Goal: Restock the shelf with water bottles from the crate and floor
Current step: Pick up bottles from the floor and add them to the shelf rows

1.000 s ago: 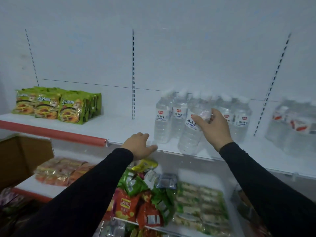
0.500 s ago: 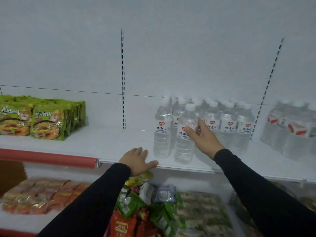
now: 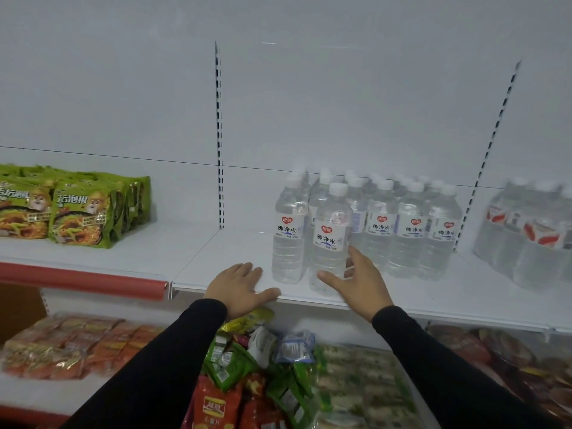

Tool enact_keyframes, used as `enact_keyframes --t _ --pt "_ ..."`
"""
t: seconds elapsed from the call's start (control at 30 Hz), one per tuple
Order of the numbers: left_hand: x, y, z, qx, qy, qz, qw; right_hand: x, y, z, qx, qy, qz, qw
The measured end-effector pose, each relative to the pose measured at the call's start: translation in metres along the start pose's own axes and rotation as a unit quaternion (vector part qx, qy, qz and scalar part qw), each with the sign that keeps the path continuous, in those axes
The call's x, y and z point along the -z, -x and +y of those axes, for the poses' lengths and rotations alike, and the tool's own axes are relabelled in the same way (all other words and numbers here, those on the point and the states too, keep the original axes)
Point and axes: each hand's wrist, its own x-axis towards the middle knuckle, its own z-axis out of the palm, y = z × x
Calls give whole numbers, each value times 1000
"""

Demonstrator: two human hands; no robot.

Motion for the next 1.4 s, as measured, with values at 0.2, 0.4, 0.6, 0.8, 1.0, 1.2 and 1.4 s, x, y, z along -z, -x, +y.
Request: enact_keyframes --t 0.2,0.4,0.6,0.8,1.0,1.2,1.4 --pt "-3 0 -1 5 -2 5 1000 -13 -15 4 -2 -85 -24 996" --pt "-7 -3 -4 2 -8 6 1000 -25 -32 13 11 -7 -30 999" --pt "-9 -4 -5 3 -8 7 1000 -27 -40 17 0 36 -44 998" --pt "-7 -3 -4 5 -3 11 1000 -17 -32 9 -27 93 -84 992" --pt "1 1 0 16 4 -11 1000 6 35 -3 42 97 -40 994" --pt "-4 58 26 63 122 127 982 11 104 14 177 102 -1 979" --pt "-46 180 49 81 167 185 965 -36 176 51 190 108 -81 972"
